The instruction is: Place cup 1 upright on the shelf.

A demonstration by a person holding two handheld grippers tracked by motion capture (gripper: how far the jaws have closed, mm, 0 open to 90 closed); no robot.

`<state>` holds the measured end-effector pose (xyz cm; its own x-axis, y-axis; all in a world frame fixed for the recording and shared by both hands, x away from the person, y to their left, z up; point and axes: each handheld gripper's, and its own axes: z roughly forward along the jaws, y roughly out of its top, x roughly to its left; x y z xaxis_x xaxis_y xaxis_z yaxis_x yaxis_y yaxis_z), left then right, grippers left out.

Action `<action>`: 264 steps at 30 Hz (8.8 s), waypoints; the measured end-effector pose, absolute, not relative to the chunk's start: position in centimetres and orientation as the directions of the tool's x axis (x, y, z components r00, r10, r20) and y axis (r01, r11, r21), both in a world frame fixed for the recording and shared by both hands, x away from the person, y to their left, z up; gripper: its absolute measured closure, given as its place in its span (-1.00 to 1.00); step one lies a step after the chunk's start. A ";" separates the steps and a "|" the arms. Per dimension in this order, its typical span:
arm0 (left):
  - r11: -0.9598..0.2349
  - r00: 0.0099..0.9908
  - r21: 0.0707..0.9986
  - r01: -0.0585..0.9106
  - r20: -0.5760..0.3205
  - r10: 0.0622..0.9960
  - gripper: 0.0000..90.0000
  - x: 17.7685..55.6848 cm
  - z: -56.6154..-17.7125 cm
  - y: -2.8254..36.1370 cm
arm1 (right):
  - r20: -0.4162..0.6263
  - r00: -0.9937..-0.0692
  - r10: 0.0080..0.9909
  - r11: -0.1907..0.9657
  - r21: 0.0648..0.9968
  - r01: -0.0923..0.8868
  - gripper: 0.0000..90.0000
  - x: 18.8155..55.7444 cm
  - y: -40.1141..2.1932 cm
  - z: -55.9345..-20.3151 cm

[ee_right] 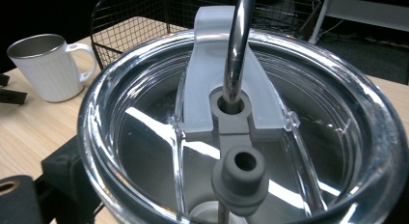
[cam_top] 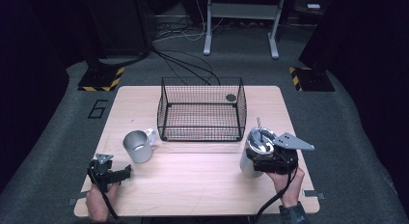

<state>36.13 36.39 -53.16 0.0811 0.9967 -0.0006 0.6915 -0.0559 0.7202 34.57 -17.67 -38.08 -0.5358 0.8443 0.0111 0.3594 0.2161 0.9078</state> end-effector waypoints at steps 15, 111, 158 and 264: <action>-0.057 0.082 0.722 0.690 0.001 0.997 -0.96 36.1 -53.2 36.4 | -0.007 -0.582 0.813 0.250 0.908 0.338 -0.93 36.1 -16.2 -36.7; -0.057 0.082 0.721 0.691 0.001 0.997 -0.96 36.1 -53.2 36.4 | -0.051 -0.631 0.774 0.309 0.900 0.307 -0.93 46.9 -10.9 -30.5; -0.058 0.082 0.722 0.689 0.002 0.997 -0.96 36.1 -53.2 36.4 | -0.046 -0.605 0.795 0.316 0.882 0.349 -0.93 51.7 -8.6 -31.1; -0.062 0.088 0.724 0.687 0.002 0.996 -0.96 36.1 -53.2 36.4 | -0.017 -0.573 0.819 0.415 0.708 0.571 -0.94 58.4 -5.1 -39.2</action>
<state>36.09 36.39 -53.19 0.0879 0.9961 0.0016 0.6867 -0.0618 0.7243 58.38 -5.11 -39.24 -0.5731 0.8193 -0.0173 0.5713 0.4145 0.7084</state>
